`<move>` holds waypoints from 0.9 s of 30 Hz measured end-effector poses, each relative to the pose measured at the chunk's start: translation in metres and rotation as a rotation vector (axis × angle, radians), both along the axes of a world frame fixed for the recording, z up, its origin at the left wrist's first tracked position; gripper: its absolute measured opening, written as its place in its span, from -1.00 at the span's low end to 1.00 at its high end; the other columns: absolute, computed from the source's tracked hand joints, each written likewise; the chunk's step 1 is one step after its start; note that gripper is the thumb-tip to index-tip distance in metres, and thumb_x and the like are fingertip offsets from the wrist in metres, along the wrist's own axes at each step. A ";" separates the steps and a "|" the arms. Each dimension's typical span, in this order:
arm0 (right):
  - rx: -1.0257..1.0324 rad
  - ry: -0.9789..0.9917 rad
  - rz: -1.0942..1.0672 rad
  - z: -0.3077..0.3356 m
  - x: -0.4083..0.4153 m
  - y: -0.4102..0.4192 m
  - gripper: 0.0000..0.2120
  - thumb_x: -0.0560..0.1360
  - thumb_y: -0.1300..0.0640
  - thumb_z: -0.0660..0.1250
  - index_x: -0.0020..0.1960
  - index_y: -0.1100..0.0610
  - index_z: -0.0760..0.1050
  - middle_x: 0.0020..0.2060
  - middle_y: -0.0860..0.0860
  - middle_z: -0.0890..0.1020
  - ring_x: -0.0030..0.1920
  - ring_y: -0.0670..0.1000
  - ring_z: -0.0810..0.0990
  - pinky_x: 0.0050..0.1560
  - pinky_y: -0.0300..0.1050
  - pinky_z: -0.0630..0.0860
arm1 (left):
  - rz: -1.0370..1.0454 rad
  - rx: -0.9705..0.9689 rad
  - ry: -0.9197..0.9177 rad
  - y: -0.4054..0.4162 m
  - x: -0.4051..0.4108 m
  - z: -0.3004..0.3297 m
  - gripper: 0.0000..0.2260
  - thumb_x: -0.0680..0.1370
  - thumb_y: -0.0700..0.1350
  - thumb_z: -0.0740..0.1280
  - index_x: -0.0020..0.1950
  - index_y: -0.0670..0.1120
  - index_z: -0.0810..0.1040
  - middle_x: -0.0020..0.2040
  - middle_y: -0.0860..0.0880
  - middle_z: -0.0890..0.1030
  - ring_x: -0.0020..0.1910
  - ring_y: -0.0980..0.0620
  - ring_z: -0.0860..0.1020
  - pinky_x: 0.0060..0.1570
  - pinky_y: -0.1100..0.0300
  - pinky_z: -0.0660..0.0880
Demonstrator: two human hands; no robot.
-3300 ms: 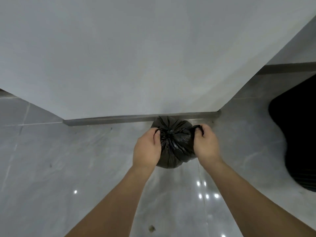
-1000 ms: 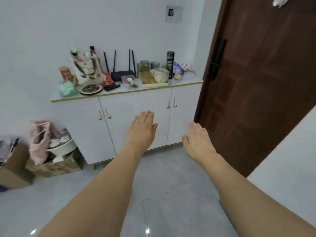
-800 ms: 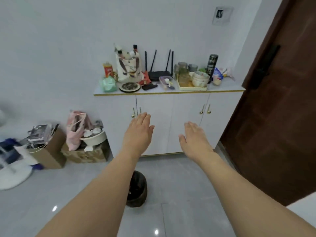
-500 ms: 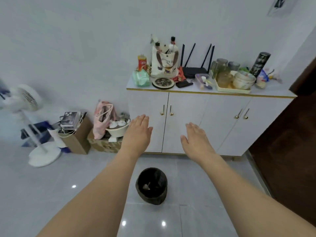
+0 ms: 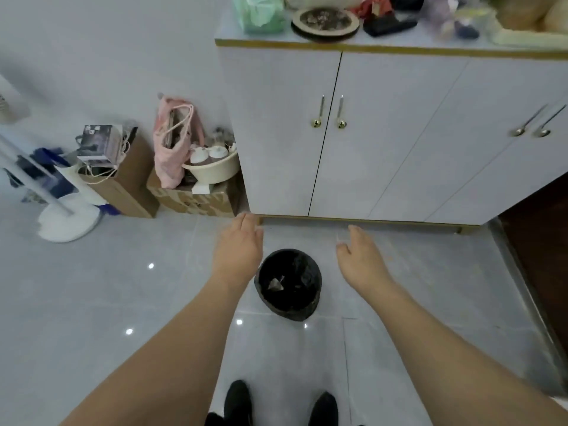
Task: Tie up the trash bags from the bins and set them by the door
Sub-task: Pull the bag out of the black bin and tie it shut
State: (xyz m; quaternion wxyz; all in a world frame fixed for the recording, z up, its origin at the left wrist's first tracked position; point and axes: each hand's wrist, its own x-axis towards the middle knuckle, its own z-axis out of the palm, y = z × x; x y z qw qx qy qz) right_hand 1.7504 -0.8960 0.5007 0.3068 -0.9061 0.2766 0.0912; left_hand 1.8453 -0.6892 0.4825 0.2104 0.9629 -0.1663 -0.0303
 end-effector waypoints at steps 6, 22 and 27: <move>0.290 0.089 -0.322 -0.251 -0.001 0.017 -0.50 0.64 0.05 0.03 0.55 0.16 0.11 0.53 0.07 0.21 0.51 0.09 0.19 0.44 -0.04 0.15 | 0.204 -0.073 0.230 0.019 -0.001 -0.260 -0.57 0.66 -0.01 0.11 0.46 -0.22 0.31 0.46 -0.16 0.34 0.40 -0.13 0.34 0.33 0.04 0.30; 0.881 0.117 -0.992 -0.518 -0.007 -0.011 -0.44 0.62 0.01 0.09 0.55 0.19 0.09 0.48 0.19 0.25 0.45 0.24 0.28 0.42 0.19 0.24 | 0.913 -0.808 1.099 0.017 0.029 -0.510 -0.50 0.58 0.08 0.13 0.43 -0.18 0.29 0.30 -0.17 0.39 0.28 -0.24 0.41 0.25 -0.08 0.37; 0.854 0.219 -1.037 -0.546 -0.011 -0.002 -0.37 0.59 -0.10 0.07 0.56 0.15 0.06 0.51 0.16 0.22 0.48 0.21 0.25 0.42 0.18 0.22 | 0.925 -0.837 1.158 0.009 0.024 -0.536 -0.40 0.57 0.13 0.09 0.53 -0.16 0.18 0.51 -0.21 0.25 0.47 -0.24 0.25 0.44 -0.15 0.19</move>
